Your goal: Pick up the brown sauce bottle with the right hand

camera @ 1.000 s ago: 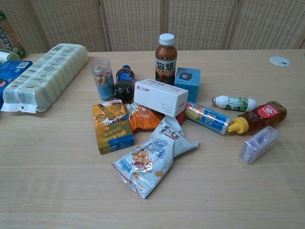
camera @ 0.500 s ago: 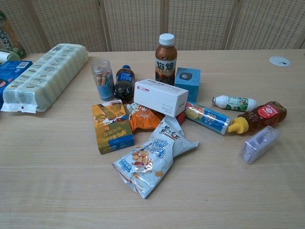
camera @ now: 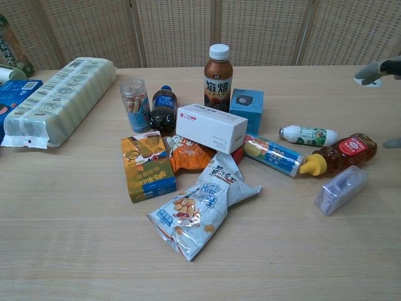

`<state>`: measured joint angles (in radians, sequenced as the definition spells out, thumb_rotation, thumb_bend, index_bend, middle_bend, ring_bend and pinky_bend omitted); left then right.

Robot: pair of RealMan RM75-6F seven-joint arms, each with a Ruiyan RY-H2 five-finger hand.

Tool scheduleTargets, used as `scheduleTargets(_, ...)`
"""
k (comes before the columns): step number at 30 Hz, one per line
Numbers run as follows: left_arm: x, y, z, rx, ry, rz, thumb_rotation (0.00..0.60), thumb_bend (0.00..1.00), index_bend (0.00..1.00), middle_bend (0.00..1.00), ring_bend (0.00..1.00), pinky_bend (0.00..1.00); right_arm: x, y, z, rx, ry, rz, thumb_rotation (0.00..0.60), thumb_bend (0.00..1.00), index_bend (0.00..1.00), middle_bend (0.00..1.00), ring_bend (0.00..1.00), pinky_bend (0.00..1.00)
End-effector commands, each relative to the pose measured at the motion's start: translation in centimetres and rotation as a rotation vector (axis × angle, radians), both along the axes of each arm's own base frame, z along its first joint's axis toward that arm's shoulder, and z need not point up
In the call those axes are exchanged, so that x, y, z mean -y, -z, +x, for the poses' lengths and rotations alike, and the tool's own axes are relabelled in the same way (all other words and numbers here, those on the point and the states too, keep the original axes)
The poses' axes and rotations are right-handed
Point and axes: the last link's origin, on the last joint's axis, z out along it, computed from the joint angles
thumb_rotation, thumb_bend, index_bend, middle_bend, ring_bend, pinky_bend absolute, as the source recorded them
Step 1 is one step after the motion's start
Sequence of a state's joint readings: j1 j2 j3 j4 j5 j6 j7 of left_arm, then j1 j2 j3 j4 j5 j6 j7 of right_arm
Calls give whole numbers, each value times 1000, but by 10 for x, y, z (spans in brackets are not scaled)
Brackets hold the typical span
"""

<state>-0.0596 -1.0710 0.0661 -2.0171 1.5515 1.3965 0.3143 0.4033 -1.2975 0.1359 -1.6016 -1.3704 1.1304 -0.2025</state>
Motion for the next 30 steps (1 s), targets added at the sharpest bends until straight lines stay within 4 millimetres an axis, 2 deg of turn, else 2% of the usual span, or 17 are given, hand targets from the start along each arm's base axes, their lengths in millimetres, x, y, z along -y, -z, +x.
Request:
scheduleTargets(1,-1,1,0,0,-1,-2,600,221,70,25,0,0,21,22,4,18,-5,46,600,28,101,171,0,149)
scheduleTargets(16,-3,3,-5,-3,-21,-7,600,222,70,25,0,0,47,65,-6,-23,17,120,600,28,104,171,0,149)
scheduleTargets(30,-4,3,-5,-11,-26,-6,600,221,69,24,0,0,59,80,-33,-80,76,147,600,32,142,187,0,148)
